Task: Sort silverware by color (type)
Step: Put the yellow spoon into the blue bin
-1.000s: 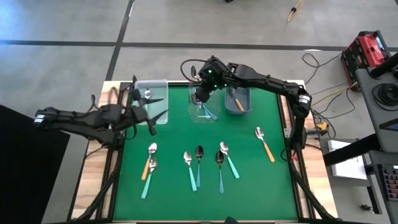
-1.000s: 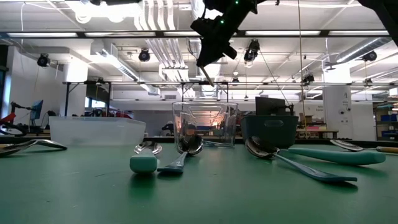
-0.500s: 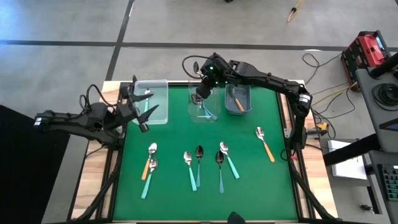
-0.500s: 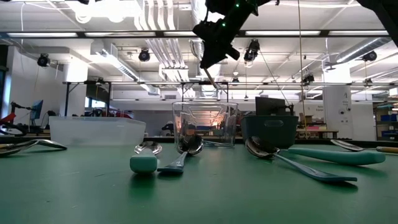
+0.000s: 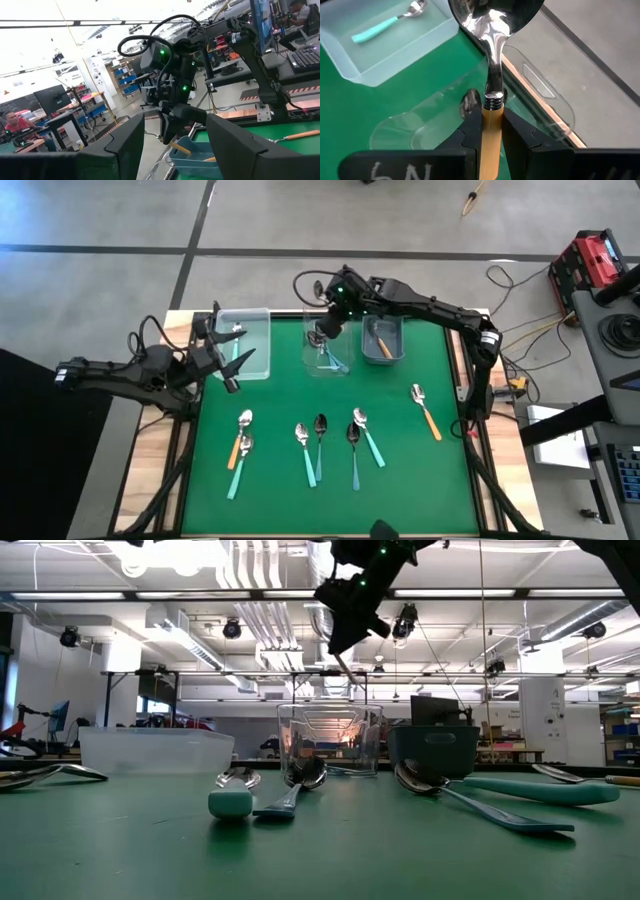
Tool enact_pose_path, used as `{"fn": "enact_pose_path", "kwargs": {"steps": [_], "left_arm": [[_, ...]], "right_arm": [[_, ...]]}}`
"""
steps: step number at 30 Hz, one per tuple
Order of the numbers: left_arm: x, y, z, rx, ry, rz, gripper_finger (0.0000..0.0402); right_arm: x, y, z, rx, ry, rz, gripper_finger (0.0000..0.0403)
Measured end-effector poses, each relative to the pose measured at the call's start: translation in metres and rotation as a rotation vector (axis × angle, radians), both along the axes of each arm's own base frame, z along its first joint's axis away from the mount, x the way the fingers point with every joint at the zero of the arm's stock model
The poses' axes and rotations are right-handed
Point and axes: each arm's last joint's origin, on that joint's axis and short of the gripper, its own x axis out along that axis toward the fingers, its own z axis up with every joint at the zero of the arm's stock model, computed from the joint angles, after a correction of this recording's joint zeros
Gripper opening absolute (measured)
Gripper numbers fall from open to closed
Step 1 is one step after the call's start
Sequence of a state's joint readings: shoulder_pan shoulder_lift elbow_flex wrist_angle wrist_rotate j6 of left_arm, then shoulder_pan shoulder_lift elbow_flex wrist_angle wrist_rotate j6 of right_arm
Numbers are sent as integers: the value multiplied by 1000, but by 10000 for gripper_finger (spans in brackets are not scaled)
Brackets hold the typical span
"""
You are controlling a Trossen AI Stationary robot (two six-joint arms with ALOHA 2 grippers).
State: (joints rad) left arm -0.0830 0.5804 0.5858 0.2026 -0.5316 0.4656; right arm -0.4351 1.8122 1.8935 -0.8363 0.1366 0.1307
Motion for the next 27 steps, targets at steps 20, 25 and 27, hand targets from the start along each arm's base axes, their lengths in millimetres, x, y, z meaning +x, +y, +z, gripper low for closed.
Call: {"fn": "enact_pose_path", "kwargs": {"steps": [20, 25, 27], "left_arm": [[0, 0, 0, 0, 0, 0, 197], [0, 0, 0, 0, 0, 0, 197], [0, 0, 0, 0, 0, 0, 197]], "right_arm": [[-17, -4, -9, -17, 197, -89, 43], [-28, -7, -15, -59, 328, -155, 43], [-33, -9, -20, -50, 389, -145, 43]]}}
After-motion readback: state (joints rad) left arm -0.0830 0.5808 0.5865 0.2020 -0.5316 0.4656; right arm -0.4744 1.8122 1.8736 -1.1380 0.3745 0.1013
